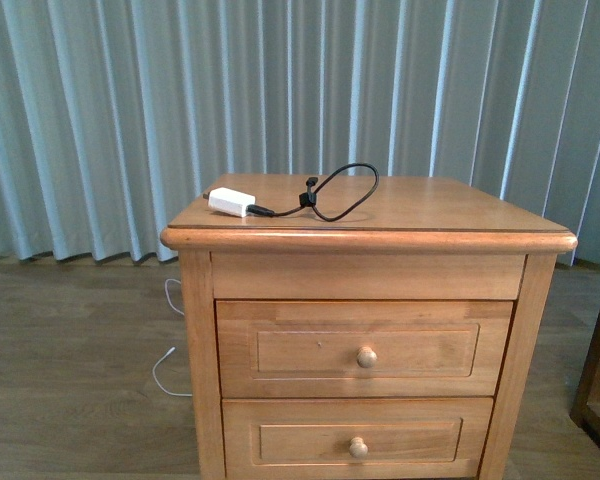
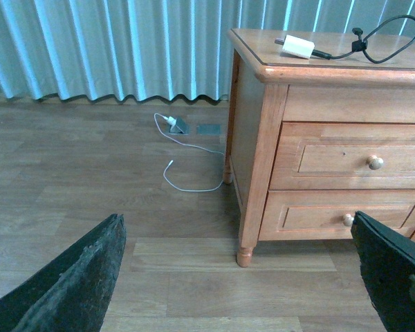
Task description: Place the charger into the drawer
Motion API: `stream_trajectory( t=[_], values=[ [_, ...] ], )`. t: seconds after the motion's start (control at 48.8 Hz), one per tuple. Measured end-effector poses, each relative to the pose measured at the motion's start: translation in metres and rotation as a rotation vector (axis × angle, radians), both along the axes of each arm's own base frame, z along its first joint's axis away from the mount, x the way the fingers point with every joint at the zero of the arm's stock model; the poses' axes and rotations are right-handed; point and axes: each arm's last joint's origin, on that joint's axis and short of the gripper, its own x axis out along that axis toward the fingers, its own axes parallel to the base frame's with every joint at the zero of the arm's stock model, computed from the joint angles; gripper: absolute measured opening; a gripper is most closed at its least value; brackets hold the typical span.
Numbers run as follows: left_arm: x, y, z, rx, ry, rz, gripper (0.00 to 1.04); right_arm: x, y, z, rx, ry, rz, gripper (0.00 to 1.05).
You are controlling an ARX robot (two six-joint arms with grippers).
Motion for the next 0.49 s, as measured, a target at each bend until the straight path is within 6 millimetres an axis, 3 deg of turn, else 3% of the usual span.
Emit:
stream_trajectory(
  t=[0.103, 0.267, 0.492],
  values=[
    [0.000, 0.000, 0.000, 0.000, 0.000, 0.000, 0.99, 0.001, 0.002, -0.003, 0.009, 0.151, 0.006, 0.97],
    [0.000, 0.000, 0.000, 0.000, 0.000, 0.000, 0.99, 0.009, 0.009, 0.000, 0.006, 0.177, 0.061, 0.97],
    [0.000, 0.000, 0.000, 0.000, 0.000, 0.000, 0.99, 0.042, 0.018, 0.006, -0.008, 0.244, 0.082, 0.97]
  ],
)
